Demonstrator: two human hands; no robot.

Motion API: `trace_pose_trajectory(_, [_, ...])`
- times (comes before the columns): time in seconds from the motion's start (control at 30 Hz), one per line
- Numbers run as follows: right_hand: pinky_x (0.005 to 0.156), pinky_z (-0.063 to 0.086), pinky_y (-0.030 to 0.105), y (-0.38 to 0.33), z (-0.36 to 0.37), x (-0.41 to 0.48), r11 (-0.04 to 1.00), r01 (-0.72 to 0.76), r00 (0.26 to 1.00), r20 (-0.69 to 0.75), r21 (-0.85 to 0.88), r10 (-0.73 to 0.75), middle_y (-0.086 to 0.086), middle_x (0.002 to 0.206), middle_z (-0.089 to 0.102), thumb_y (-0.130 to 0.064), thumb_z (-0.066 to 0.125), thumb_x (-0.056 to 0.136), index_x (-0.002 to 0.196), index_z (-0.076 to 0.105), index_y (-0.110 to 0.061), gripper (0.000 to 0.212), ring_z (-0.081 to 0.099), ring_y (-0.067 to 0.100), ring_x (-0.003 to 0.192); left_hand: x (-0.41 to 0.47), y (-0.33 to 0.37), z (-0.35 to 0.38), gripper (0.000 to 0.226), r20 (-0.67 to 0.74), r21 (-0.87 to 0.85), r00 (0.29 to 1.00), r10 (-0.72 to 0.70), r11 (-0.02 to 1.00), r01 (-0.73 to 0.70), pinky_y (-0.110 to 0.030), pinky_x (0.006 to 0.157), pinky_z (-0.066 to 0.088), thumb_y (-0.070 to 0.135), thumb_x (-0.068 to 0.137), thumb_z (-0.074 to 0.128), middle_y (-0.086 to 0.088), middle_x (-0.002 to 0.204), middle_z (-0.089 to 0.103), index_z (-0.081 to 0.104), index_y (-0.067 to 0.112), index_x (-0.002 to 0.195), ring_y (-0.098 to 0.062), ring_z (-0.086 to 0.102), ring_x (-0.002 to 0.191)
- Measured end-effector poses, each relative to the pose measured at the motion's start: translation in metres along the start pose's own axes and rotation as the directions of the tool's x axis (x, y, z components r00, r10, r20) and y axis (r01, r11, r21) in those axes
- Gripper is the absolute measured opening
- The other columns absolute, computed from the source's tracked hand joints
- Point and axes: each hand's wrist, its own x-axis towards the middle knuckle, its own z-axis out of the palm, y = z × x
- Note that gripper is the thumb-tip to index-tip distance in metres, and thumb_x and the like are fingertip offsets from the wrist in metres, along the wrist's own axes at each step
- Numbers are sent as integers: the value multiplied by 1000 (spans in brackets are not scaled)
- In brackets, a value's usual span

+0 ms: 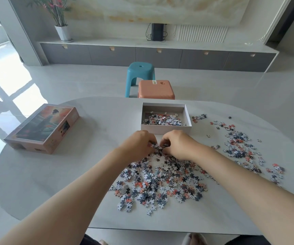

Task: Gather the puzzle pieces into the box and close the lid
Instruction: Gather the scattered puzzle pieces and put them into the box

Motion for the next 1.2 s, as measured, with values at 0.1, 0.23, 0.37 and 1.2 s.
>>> trace_pose_trajectory(0.1, [83, 51, 26, -1, -7, 2, 998, -10, 1000, 17, 68, 8, -3, 110, 70, -21, 78, 83, 104, 75, -24, 21, 63, 14, 94, 6, -3, -3, 19, -14, -43, 1000, -20, 999, 20, -23, 79, 49, 22, 81, 72, 6, 95, 69, 71, 23, 100, -11, 61, 85])
trace_pose_trajectory(0.23, [64, 57, 31, -3, -33, 7, 976, -3, 999, -51, 219, 14, -5, 94, 73, -18, 81, 80, 97, 75, -24, 19, 68, 13, 68, 19, -2, -18, 14, -138, -194, 990, -30, 981, 3, -26, 76, 52, 16, 78, 76, 8, 86, 70, 74, 23, 90, -9, 63, 78])
trace_pose_trajectory(0.37, [63, 45, 18, 6, -56, 20, 970, 33, 959, -282, 242, 38, -4, 91, 73, -21, 81, 79, 96, 76, -24, 19, 60, 5, 63, 43, 8, -31, 16, -267, -273, 953, -141, 960, 65, -8, 61, 39, 15, 80, 71, 11, 81, 66, 74, 27, 90, -5, 56, 72])
trace_pose_trajectory(1.2, [113, 35, 36, 25, -21, -4, 982, 182, 975, -121, -48, -186, 2, 141, 54, -8, 49, 98, 140, 52, -21, 44, 49, 21, 130, -2, -7, -22, 39, -94, 132, 995, 31, 991, -18, -37, 106, 41, 35, 95, 53, 6, 135, 56, 54, 31, 133, -17, 53, 123])
